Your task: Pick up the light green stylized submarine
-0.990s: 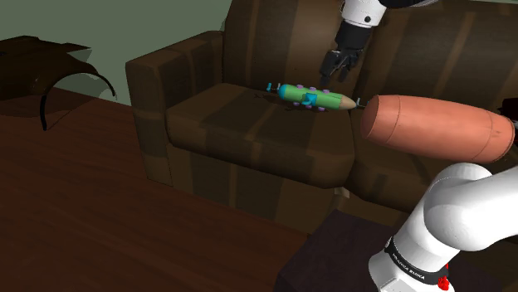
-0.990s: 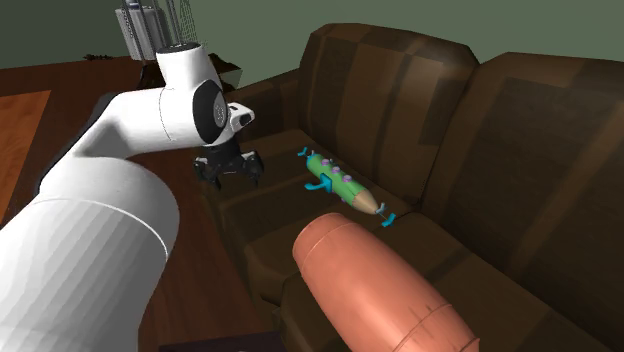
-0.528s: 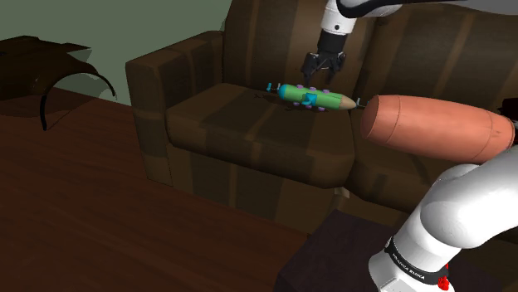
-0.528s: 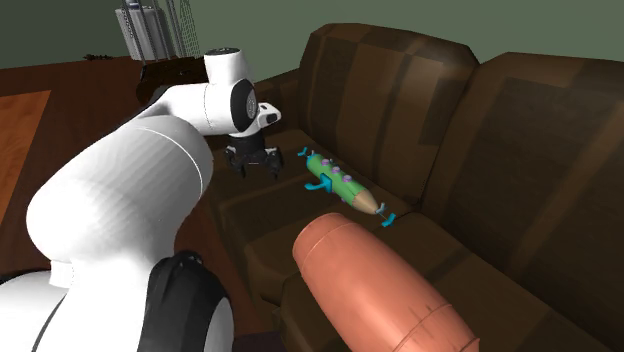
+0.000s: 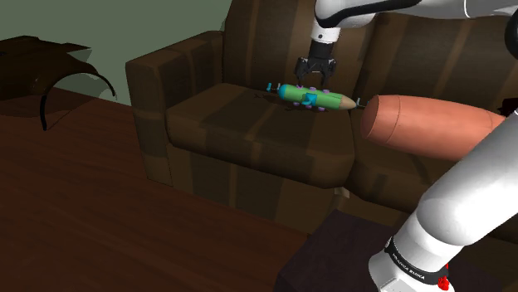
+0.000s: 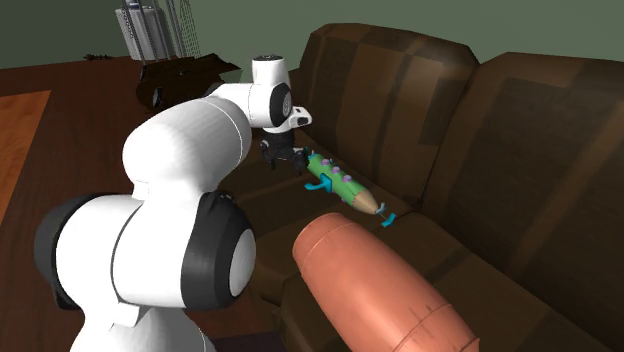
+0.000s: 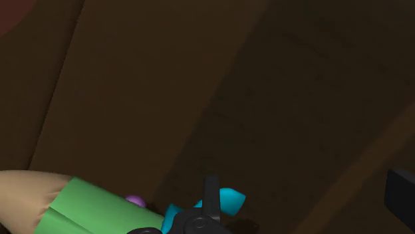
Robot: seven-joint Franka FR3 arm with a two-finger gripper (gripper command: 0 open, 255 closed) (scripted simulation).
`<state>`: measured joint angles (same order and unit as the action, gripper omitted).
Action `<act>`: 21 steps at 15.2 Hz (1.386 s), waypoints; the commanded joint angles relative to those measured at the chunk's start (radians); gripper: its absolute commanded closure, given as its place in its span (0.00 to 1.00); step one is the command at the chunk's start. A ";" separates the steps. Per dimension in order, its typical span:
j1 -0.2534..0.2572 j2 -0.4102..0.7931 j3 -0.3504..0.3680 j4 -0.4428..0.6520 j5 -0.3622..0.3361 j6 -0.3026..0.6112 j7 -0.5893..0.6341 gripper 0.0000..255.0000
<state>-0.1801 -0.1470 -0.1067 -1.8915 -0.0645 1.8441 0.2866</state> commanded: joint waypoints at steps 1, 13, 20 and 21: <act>-0.018 0.075 -0.020 0.067 0.014 -0.004 0.026 0.00; -0.110 0.379 -0.101 0.315 0.107 -0.012 0.133 0.00; -0.109 0.385 -0.100 0.248 0.109 0.060 0.132 0.00; -0.108 0.383 -0.100 0.247 0.109 0.059 0.132 1.00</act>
<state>-0.2884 0.2369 -0.2066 -1.6418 0.0447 1.9016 0.4188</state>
